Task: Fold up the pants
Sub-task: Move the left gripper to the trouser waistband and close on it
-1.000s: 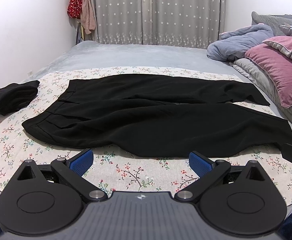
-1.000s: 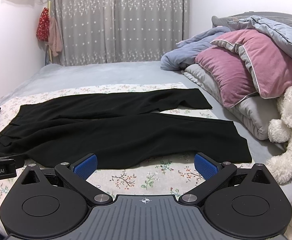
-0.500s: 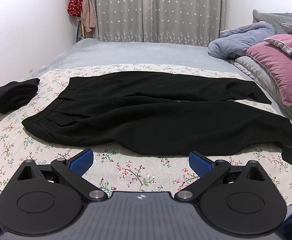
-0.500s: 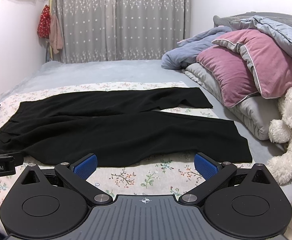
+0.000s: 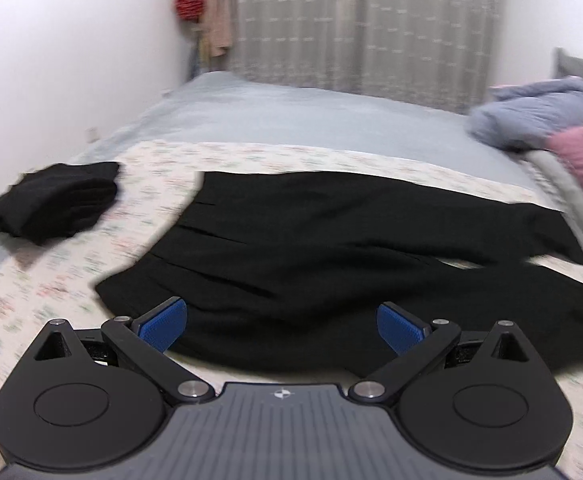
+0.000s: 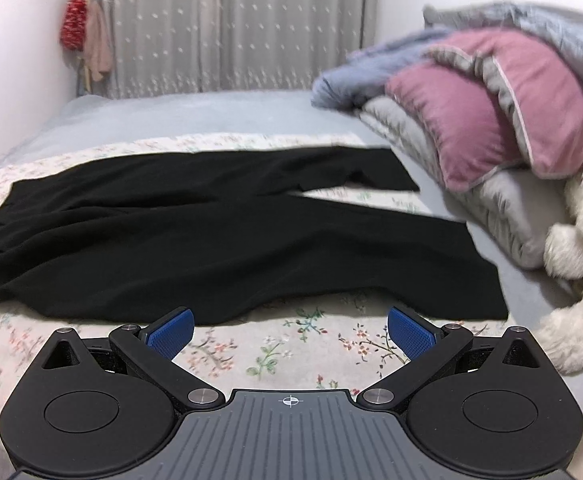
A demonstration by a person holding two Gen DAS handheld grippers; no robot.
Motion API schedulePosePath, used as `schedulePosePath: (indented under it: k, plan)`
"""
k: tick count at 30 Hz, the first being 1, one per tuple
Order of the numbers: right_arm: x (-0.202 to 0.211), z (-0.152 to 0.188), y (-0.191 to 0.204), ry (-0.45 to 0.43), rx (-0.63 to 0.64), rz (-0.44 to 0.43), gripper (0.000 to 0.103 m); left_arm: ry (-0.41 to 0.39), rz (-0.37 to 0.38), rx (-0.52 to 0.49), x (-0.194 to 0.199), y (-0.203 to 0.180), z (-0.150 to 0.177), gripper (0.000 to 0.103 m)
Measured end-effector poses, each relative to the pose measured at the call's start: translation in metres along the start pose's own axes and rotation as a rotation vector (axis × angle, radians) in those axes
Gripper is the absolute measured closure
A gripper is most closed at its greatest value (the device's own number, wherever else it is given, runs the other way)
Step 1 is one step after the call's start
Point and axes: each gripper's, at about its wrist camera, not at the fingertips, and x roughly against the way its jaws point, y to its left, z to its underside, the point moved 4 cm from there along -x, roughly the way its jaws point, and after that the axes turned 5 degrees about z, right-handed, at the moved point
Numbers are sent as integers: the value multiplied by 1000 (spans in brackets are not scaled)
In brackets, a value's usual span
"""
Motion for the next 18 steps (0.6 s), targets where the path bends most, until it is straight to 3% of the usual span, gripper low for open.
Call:
schedulePosePath:
  k: [3, 10, 15, 18]
  plan:
    - [-19, -11, -7, 27, -42, -50, 0, 24, -64, 6, -24, 36, -14, 0]
    - [-57, -53, 7, 28, 29, -65, 0, 110, -60, 109, -77, 108, -37, 0]
    - [-125, -84, 18, 117, 43, -108, 0, 141, -85, 162, -127, 142, -56, 0]
    - [-167, -83, 19, 153, 24, -74, 0, 173, -68, 205, -166, 153, -67, 0]
